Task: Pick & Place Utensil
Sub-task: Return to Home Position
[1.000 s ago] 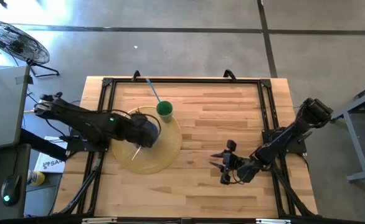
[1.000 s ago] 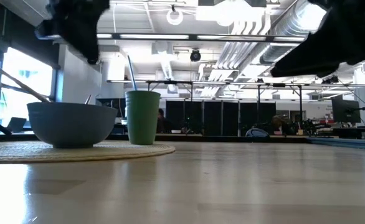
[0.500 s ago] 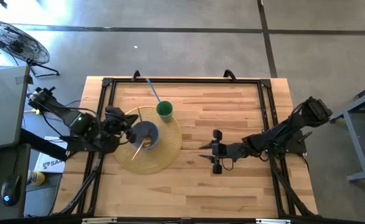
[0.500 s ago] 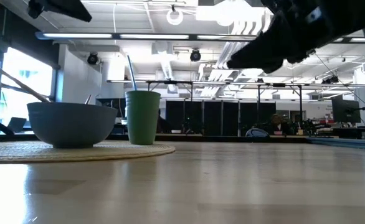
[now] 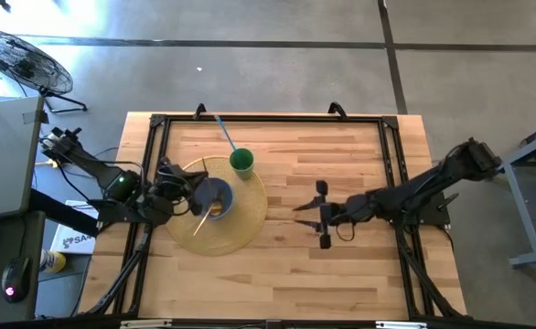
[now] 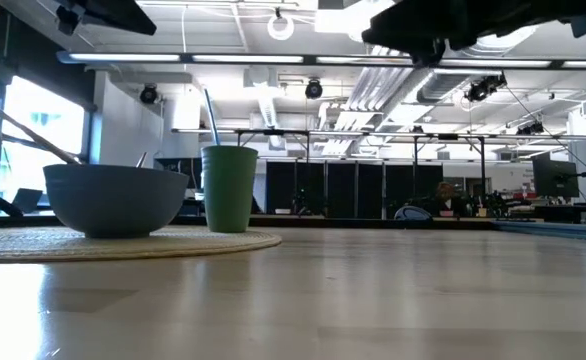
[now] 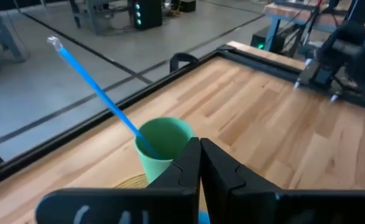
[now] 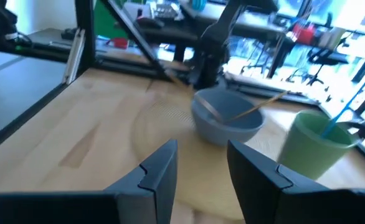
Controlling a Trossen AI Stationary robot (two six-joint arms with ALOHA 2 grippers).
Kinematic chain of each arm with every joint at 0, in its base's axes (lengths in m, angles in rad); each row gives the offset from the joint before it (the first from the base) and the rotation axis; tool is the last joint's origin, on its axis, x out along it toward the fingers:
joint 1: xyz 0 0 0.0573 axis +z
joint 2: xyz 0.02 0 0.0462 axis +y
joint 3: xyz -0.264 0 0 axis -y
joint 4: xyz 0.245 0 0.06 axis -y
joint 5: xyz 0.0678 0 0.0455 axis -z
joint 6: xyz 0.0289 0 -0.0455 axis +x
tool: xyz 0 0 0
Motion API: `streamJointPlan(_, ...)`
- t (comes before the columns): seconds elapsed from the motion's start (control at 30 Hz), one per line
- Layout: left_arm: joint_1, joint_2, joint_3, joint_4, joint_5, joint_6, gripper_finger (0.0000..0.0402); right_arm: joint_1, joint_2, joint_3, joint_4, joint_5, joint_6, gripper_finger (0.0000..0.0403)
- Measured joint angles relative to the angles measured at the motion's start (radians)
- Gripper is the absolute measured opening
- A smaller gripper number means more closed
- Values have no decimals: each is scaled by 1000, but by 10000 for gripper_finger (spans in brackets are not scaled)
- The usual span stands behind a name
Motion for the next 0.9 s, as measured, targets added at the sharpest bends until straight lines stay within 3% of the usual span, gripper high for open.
streamJointPlan(0.17,1,2,0,-13,-12,-1,1,-71,-86,1,-46,-41,-79,134)
streamJointPlan(0.43,52,-3,-68,46,-29,68,1,-301,-114,1,-72,-261,-105,133)
streamJointPlan(0.6,92,-46,-129,49,-7,83,1,-376,-114,1,-31,-277,-102,125)
streamJointPlan(0.77,151,-115,-201,262,159,251,1,-426,-114,1,-31,-278,-102,110)
streamJointPlan(0.9,203,-139,-301,553,397,482,1,-467,-114,1,-19,-277,-77,94)
